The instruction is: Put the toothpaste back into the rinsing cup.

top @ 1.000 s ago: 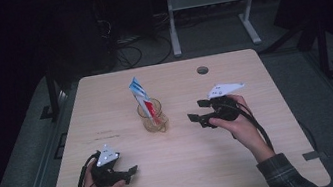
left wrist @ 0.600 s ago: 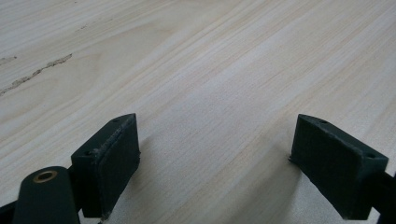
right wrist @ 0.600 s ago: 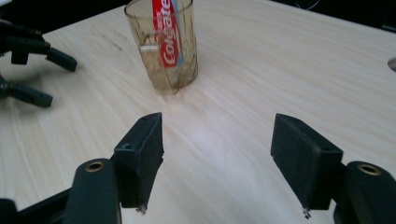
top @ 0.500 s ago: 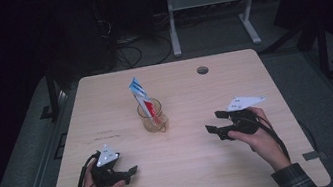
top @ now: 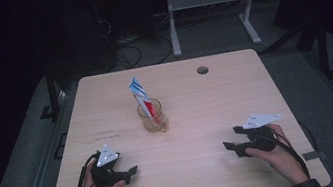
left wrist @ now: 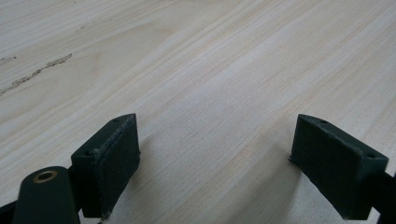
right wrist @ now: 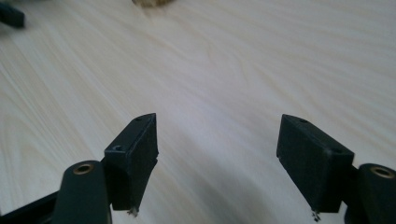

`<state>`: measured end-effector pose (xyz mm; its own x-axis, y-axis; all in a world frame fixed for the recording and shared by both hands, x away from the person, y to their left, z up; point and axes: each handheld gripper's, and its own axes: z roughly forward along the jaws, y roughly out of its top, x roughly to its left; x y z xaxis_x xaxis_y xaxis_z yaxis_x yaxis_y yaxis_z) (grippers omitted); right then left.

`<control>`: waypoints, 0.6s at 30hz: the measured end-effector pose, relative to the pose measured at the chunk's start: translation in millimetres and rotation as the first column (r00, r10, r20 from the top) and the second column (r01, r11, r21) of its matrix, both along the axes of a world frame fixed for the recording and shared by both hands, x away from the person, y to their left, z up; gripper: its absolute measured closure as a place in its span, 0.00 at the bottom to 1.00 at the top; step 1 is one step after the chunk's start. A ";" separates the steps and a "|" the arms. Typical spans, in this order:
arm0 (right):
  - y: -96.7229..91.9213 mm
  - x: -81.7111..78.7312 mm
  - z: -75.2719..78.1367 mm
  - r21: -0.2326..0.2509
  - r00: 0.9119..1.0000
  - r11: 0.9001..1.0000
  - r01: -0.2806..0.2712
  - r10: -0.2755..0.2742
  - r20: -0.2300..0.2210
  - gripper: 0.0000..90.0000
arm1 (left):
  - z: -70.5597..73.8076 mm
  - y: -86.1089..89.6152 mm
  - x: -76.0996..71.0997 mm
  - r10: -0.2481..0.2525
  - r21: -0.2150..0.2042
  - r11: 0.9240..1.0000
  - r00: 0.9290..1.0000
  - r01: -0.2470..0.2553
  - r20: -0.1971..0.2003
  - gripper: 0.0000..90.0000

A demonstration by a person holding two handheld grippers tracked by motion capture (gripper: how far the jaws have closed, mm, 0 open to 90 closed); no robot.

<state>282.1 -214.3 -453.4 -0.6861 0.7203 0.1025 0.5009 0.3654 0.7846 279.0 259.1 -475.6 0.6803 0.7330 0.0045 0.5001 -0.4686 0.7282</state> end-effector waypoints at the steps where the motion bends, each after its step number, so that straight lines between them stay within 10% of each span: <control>1: -1.9 -2.0 -2.6 -0.011 1.000 1.000 0.006 -0.006 -0.007 0.30 | 0.0 0.0 0.0 0.000 0.000 1.000 1.000 0.000 -0.001 0.16; 11: -14.9 -18.2 -23.8 -0.138 0.999 0.990 0.027 -0.033 -0.042 0.23 | 0.1 0.1 0.0 -0.004 0.002 1.000 1.000 0.004 0.001 0.16; 18: -19.2 -22.3 -27.8 -0.113 0.999 0.993 0.040 -0.042 -0.016 0.19 | 0.1 0.3 -0.1 0.010 0.007 1.000 1.000 -0.010 0.000 0.15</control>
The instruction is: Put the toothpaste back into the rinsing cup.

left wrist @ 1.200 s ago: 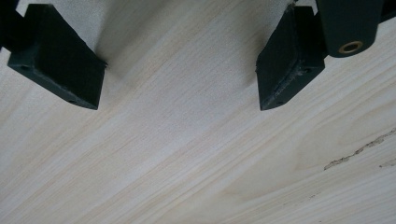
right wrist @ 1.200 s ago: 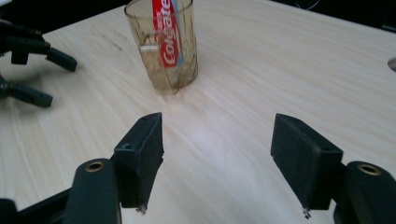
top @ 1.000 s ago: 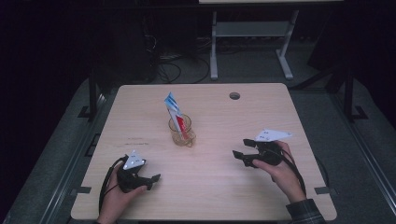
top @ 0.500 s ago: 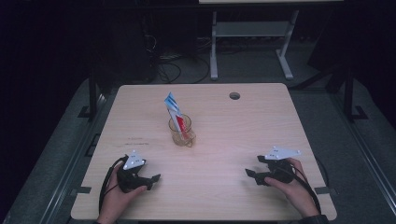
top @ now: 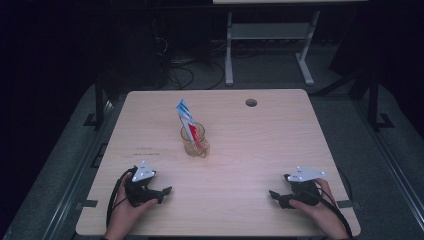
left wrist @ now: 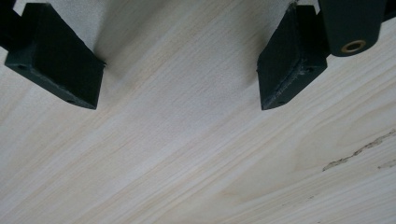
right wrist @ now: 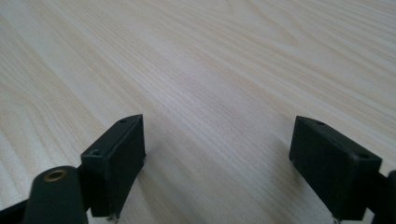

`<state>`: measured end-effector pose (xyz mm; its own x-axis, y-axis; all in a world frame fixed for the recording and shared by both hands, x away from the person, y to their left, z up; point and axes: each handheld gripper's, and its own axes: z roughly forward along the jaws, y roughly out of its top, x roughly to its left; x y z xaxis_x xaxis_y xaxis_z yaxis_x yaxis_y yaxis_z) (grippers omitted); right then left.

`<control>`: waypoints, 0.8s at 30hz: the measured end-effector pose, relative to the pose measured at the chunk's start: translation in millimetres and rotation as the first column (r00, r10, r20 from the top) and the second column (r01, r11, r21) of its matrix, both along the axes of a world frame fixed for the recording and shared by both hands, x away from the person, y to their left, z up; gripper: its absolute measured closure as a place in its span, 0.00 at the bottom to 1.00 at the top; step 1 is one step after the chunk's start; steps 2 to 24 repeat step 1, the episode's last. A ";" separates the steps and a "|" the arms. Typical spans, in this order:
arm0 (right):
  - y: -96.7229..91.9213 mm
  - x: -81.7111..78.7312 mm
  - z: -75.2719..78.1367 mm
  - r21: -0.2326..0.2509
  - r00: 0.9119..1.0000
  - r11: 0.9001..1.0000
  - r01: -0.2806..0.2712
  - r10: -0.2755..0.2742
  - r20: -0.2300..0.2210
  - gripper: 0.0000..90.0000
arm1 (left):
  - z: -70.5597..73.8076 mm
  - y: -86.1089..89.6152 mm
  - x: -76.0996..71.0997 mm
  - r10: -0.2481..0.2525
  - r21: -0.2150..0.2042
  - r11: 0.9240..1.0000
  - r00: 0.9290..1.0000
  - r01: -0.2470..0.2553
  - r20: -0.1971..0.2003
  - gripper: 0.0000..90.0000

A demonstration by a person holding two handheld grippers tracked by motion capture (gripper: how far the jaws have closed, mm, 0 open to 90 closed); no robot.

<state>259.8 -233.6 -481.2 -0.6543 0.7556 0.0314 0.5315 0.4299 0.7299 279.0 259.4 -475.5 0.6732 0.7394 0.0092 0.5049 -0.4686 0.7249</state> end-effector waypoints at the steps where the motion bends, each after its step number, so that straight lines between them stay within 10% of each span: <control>1: 0.0 0.0 0.0 0.000 1.000 1.000 0.000 0.000 0.000 0.19 | 0.0 0.0 0.0 0.000 0.000 1.000 1.000 0.000 0.000 0.15; 24: 0.0 0.0 0.0 0.000 1.000 1.000 0.000 0.000 0.000 0.19 | 0.0 0.0 0.0 0.000 0.000 1.000 1.000 0.000 0.000 0.15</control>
